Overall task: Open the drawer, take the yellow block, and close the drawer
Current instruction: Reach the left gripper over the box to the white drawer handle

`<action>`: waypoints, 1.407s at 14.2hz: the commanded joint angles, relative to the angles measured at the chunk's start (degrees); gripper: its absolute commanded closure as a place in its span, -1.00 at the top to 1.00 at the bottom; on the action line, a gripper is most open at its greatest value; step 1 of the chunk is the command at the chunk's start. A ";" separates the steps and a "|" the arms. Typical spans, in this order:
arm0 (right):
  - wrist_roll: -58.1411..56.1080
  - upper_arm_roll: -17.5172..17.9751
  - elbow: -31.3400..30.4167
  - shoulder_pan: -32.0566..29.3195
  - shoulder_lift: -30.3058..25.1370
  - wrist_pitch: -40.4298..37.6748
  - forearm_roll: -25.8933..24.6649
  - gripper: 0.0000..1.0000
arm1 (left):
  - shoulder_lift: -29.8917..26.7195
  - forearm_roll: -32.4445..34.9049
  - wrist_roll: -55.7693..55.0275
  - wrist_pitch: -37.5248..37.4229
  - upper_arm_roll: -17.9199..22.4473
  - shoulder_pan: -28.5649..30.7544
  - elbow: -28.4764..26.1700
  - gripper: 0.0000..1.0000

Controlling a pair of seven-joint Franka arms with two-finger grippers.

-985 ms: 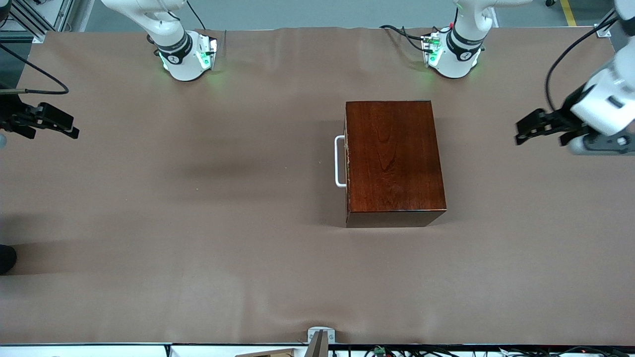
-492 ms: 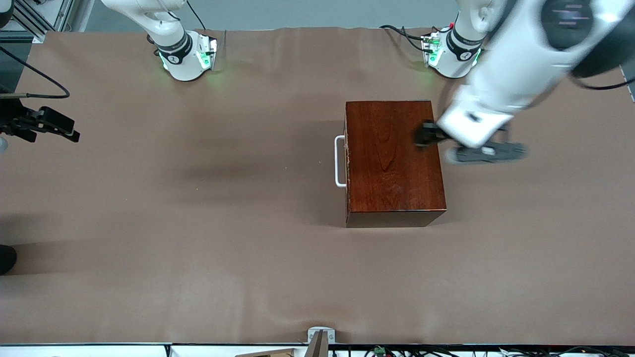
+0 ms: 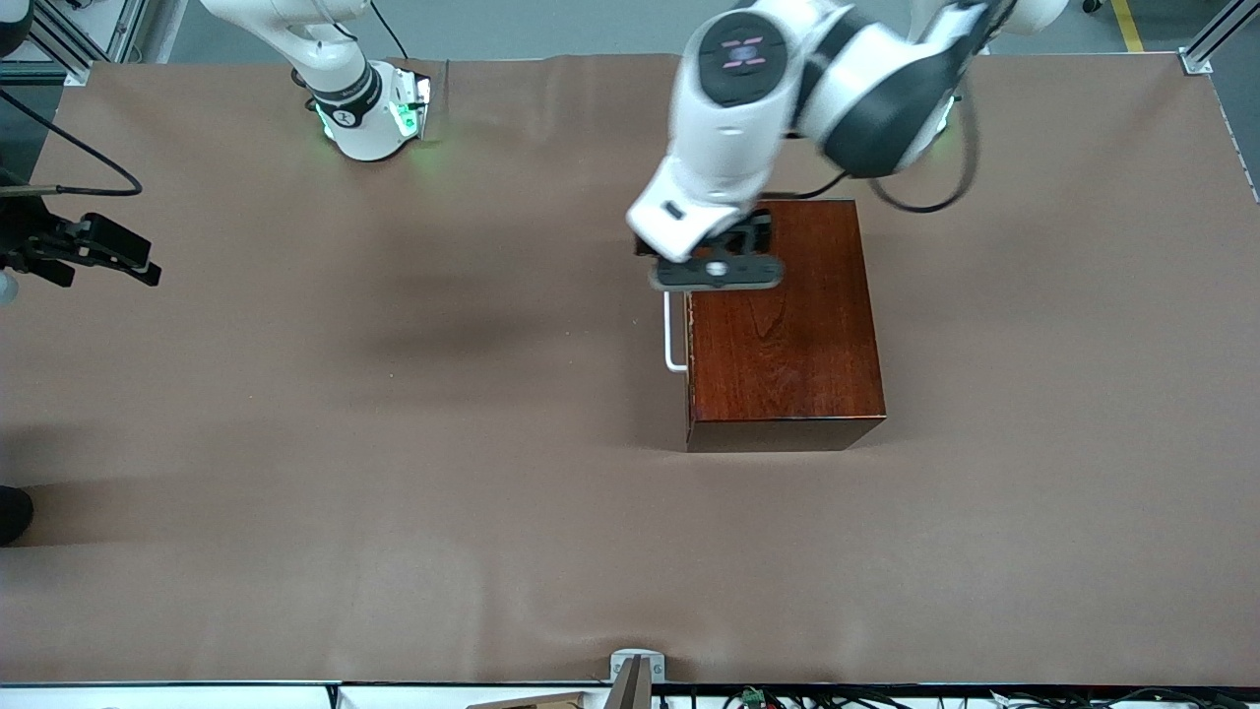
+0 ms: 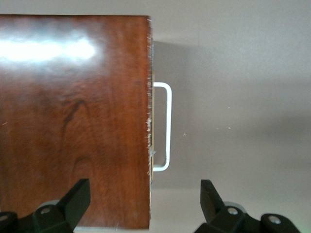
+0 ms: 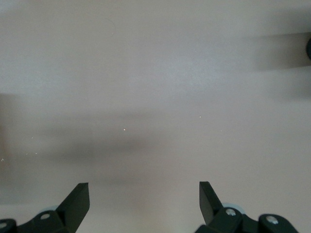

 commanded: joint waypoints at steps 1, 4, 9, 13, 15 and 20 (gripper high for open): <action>0.18 0.19 1.18 0.25 0.45 -0.30 1.05 1.00 | 5.90 5.64 -2.62 2.42 0.91 -5.63 2.67 1.00; 0.27 0.19 1.36 0.78 0.45 -0.38 0.87 1.00 | 9.42 5.65 -5.18 6.56 0.91 -6.35 2.67 1.00; 0.27 0.11 1.44 0.60 0.45 -0.74 0.87 1.00 | 15.05 8.28 -6.68 9.64 0.91 -6.44 2.58 1.00; 0.36 0.02 1.79 0.07 0.54 -0.04 0.96 1.00 | 16.63 9.16 -6.68 9.73 0.82 -6.44 2.41 1.00; 0.27 0.02 1.71 0.77 0.89 -0.21 0.52 1.00 | 16.72 9.16 -6.76 9.73 0.74 -6.44 2.32 1.00; 0.27 0.10 1.27 0.08 4.84 -0.91 2.79 1.00 | 18.92 9.16 -9.13 11.83 0.74 -7.32 2.32 1.00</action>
